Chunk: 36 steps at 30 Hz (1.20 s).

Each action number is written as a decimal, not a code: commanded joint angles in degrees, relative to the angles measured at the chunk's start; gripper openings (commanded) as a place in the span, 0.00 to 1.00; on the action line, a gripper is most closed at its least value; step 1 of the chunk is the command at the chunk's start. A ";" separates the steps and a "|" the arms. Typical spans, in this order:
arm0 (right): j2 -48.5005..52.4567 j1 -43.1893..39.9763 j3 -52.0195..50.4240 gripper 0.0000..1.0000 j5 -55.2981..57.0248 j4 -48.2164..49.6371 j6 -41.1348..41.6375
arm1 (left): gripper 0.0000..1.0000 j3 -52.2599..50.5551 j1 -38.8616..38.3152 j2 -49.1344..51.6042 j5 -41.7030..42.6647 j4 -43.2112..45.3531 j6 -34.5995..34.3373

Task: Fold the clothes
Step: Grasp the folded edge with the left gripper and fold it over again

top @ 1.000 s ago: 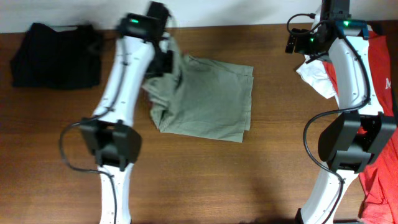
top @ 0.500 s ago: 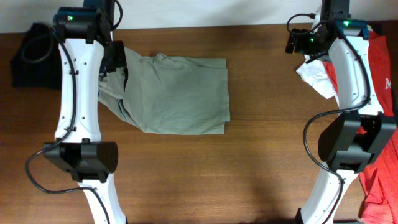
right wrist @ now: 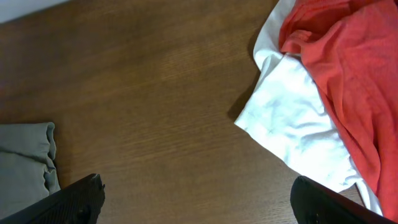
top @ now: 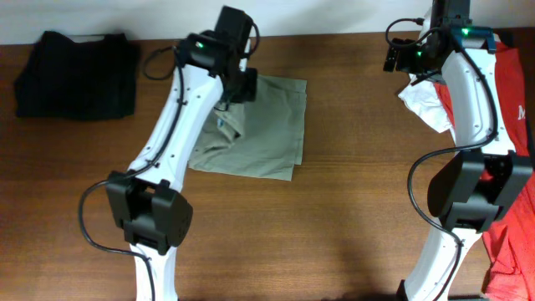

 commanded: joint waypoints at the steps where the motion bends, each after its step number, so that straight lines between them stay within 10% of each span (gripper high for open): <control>1: -0.35 -0.37 0.66 0.99 0.50 0.02 0.66 | 0.00 -6.27 -2.25 -1.16 3.02 4.42 -0.33; 21: -0.35 -0.37 0.66 0.99 0.50 0.02 0.66 | 0.02 -25.62 -3.89 -0.94 20.70 30.08 -0.17; 22: -0.35 -0.37 0.66 0.99 0.50 0.02 0.66 | 0.09 -25.62 -3.91 -0.94 20.72 30.23 -0.20; 23: -0.35 -0.37 0.66 0.99 0.50 0.02 0.66 | 0.70 -25.62 -4.00 -0.94 20.70 30.23 -0.17; 25: -0.35 -0.37 0.66 0.99 0.50 0.02 0.66 | 0.96 -25.59 -4.00 -0.96 20.70 30.75 -0.15; 36: -0.35 -0.37 0.66 0.99 0.50 0.02 0.66 | 0.89 -16.94 -1.18 -1.55 6.86 15.69 -0.13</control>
